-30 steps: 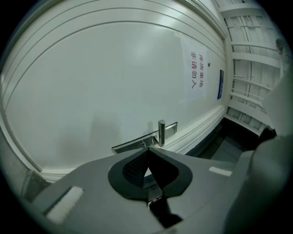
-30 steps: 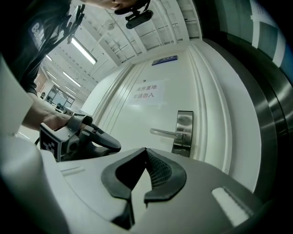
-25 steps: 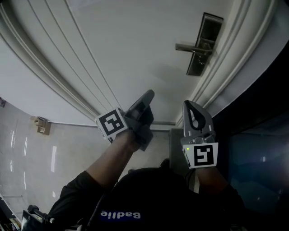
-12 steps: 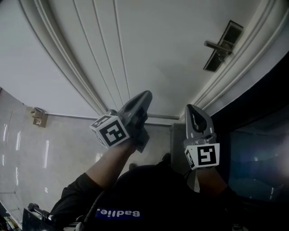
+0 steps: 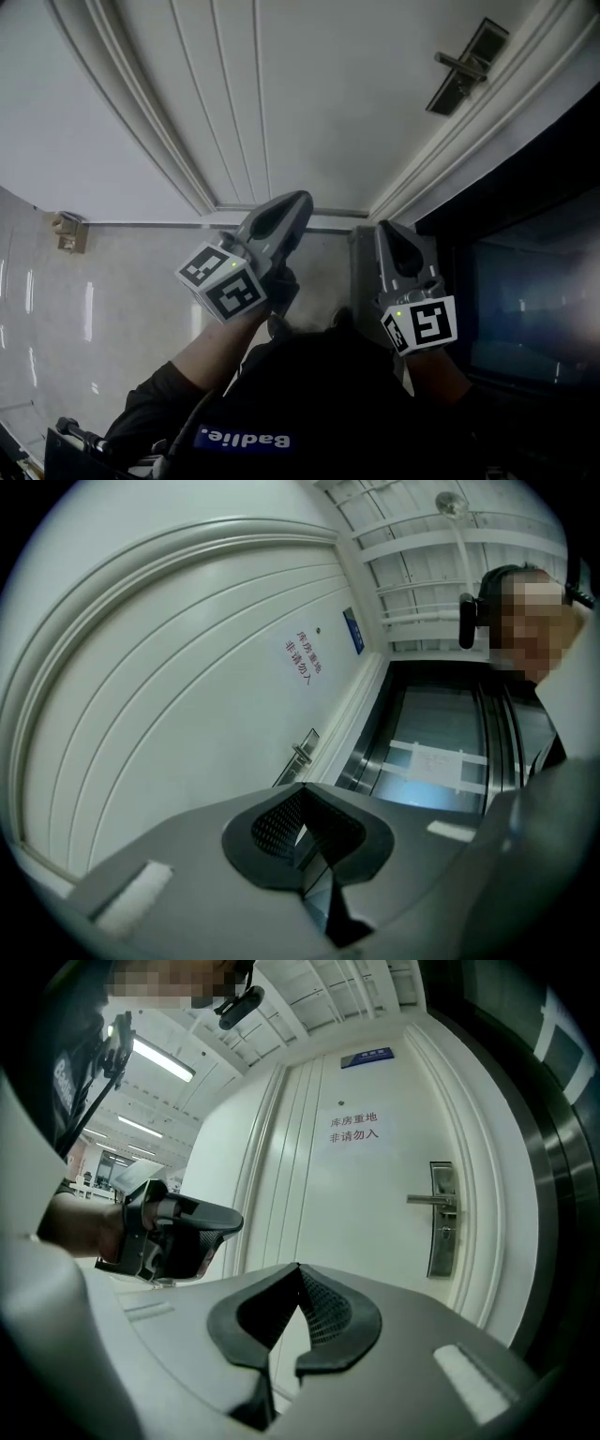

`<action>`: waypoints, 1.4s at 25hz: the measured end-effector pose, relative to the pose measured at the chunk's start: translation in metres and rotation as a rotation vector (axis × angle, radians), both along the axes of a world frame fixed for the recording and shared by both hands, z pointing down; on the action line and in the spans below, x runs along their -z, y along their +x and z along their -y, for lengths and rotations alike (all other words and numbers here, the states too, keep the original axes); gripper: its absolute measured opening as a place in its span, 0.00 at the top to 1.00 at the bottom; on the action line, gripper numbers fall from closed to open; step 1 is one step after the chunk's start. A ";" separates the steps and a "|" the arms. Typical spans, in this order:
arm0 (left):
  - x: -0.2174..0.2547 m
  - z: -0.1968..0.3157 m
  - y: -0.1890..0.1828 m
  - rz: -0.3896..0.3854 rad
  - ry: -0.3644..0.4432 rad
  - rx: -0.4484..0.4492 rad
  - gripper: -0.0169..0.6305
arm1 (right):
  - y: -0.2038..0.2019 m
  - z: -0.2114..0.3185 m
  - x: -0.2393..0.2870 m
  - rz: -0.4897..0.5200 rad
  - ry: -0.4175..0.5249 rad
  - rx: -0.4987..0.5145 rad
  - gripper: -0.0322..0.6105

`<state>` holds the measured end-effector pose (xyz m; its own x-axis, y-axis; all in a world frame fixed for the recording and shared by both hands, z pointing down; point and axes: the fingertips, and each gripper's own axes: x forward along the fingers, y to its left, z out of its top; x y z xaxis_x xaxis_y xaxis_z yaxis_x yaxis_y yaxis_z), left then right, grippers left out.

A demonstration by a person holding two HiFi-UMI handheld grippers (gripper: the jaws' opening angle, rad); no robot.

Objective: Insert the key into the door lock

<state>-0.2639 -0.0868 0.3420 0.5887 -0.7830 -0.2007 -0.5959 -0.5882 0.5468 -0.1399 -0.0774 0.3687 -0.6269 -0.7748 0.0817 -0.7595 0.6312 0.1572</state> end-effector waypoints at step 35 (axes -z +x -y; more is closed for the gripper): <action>-0.021 -0.143 0.168 0.457 0.071 0.077 0.95 | 0.138 -0.110 -0.041 0.142 -0.113 0.114 0.95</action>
<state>-0.0954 0.0563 0.3627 0.5697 -0.8218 0.0108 -0.8098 -0.5591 0.1779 -0.0016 0.0323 0.4094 -0.7217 -0.6888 0.0687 -0.6914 0.7221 -0.0234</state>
